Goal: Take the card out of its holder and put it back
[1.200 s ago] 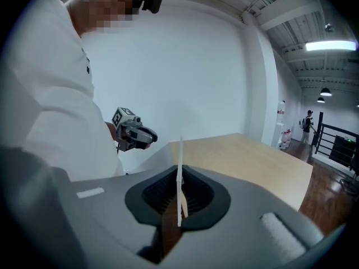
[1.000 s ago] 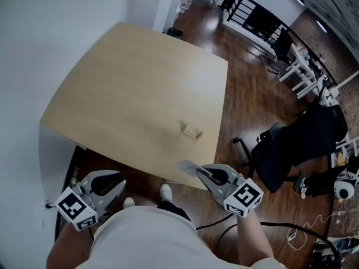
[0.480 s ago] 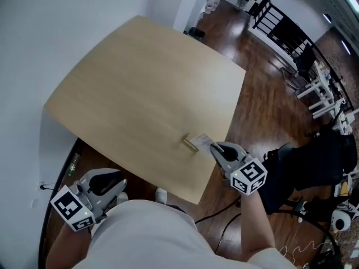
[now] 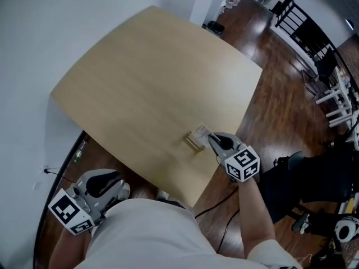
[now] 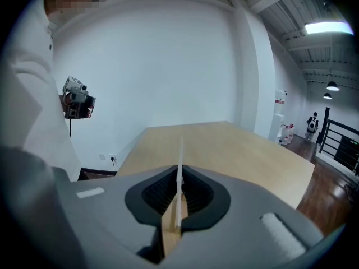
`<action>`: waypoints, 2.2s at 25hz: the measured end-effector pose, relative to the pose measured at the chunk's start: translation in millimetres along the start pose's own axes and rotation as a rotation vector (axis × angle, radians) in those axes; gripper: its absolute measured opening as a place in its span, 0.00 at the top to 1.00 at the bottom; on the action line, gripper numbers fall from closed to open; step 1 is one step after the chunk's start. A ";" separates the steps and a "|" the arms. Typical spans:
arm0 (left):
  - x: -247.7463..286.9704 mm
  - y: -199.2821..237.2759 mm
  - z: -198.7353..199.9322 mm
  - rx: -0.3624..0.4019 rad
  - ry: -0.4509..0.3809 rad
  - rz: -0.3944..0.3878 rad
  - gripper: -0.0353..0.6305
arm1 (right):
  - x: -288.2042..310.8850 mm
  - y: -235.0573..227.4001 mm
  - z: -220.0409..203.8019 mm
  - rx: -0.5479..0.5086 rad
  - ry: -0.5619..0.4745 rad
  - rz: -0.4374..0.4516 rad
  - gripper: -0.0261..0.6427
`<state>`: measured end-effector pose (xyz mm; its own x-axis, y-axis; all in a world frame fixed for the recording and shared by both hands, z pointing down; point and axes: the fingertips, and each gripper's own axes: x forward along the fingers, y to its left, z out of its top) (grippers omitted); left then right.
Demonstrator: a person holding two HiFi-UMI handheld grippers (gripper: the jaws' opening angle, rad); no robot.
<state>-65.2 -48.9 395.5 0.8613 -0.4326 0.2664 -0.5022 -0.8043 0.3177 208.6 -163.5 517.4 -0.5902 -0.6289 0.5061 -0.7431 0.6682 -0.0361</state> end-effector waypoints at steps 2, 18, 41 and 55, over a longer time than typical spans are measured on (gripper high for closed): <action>0.4 -2.0 -3.1 -0.003 0.005 0.022 0.84 | 6.8 -2.4 -6.4 -0.001 0.002 0.015 0.93; 5.1 -11.0 -6.4 -0.008 0.018 0.074 0.84 | 8.3 -4.9 -18.8 0.021 -0.043 0.040 0.93; 8.1 -14.9 -8.7 -0.016 0.051 0.104 0.84 | 33.3 -6.9 -65.4 0.069 0.000 0.068 0.93; 36.6 -29.2 -10.2 -0.006 0.127 0.060 0.84 | 27.5 -18.1 -53.3 0.103 -0.089 -0.035 0.76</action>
<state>-19.8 -37.1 405.3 0.8133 -0.4246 0.3978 -0.5533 -0.7758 0.3032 222.6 -171.7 577.9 -0.5854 -0.6873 0.4299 -0.7896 0.6037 -0.1100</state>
